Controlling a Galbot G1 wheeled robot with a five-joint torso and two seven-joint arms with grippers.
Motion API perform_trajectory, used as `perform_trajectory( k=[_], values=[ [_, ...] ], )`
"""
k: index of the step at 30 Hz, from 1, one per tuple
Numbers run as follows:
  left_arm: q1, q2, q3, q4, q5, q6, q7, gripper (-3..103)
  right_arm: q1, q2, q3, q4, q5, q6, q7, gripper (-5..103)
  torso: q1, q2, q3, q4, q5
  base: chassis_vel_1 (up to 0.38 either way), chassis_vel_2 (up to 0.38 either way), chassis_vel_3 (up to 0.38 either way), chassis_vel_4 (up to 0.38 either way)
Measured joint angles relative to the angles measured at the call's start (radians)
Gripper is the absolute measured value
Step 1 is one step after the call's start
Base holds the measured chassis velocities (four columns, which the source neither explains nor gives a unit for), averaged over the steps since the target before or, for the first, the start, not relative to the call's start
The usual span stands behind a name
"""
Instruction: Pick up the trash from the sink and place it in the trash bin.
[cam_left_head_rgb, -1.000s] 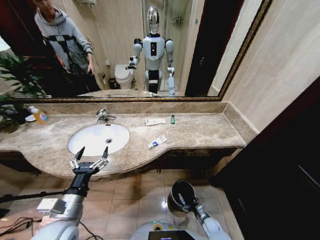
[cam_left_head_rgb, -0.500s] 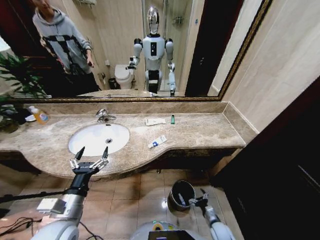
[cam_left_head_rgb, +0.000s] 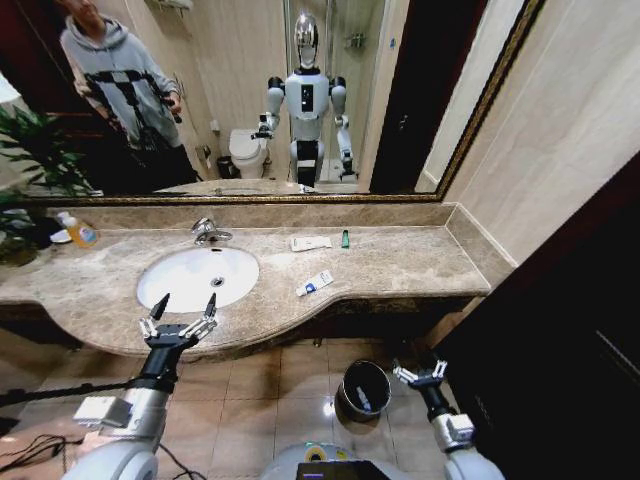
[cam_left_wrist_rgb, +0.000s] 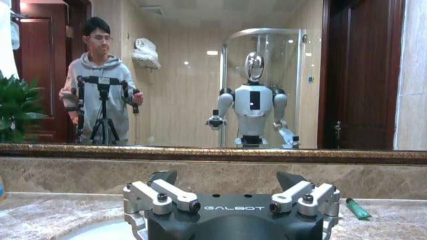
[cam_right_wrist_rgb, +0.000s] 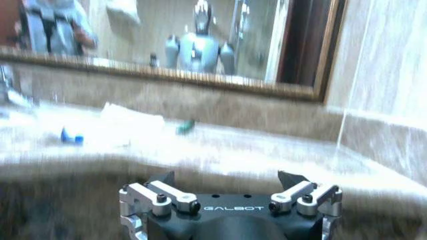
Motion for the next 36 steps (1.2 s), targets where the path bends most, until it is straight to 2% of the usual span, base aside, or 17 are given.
perform_trajectory(
  k=[6, 8, 9, 14, 20, 25, 28, 33, 36],
  values=[
    [0.000, 0.000, 0.000, 0.000, 0.000, 0.000, 0.000, 100, 0.048, -0.052, -0.004, 0.090, 0.044, -0.036, -0.003, 100, 0.000, 0.000, 0.000, 0.0002, 0.0000, 0.000, 0.000, 0.000, 0.000],
    [0.000, 0.000, 0.000, 0.000, 0.000, 0.000, 0.000, 100, 0.077, -0.094, -0.029, 0.142, 0.066, -0.079, -0.009, 100, 0.000, 0.000, 0.000, 0.0001, 0.0000, 0.000, 0.000, 0.000, 0.000],
    [0.000, 0.000, 0.000, 0.000, 0.000, 0.000, 0.000, 100, 0.077, -0.094, -0.029, 0.142, 0.066, -0.079, -0.009, 100, 0.000, 0.000, 0.000, 0.0001, 0.0000, 0.000, 0.000, 0.000, 0.000],
    [0.000, 0.000, 0.000, 0.000, 0.000, 0.000, 0.000, 100, 0.150, -0.178, -0.136, 0.193, 0.065, -0.141, -0.031, 100, 0.000, 0.000, 0.000, 0.0000, -0.0001, 0.000, 0.000, 0.000, 0.000],
    [0.000, 0.000, 0.000, 0.000, 0.000, 0.000, 0.000, 100, 0.305, -0.268, -0.292, 0.092, 0.047, -0.155, -0.050, 100, 0.000, 0.000, 0.000, 0.0003, 0.0002, 0.000, 0.000, 0.000, 0.000],
    [0.000, 0.000, 0.000, 0.000, 0.000, 0.000, 0.000, 100, 0.386, -0.298, -0.376, 0.032, 0.056, -0.160, -0.058, 100, 0.000, 0.000, 0.000, 0.0001, 0.0001, 0.000, 0.000, 0.000, 0.000],
    [0.000, 0.000, 0.000, 0.000, 0.000, 0.000, 0.000, 100, 0.491, -0.319, -0.480, -0.012, 0.069, -0.198, -0.056, 100, 0.000, 0.000, 0.000, 0.0001, -0.0001, 0.000, 0.000, 0.000, 0.000],
    [0.000, 0.000, 0.000, 0.000, 0.000, 0.000, 0.000, 100, 0.593, -0.318, -0.573, -0.049, 0.088, -0.235, -0.039, 100, 0.000, 0.000, 0.000, 0.0002, -0.0001, 0.000, 0.000, 0.000, 0.000],
    [0.000, 0.000, 0.000, 0.000, 0.000, 0.000, 0.000, 100, 0.668, -0.288, -0.645, -0.082, 0.103, -0.291, -0.013, 100, 0.000, 0.000, 0.000, 0.0001, 0.0000, 0.000, 0.000, 0.000, 0.000]
  ],
)
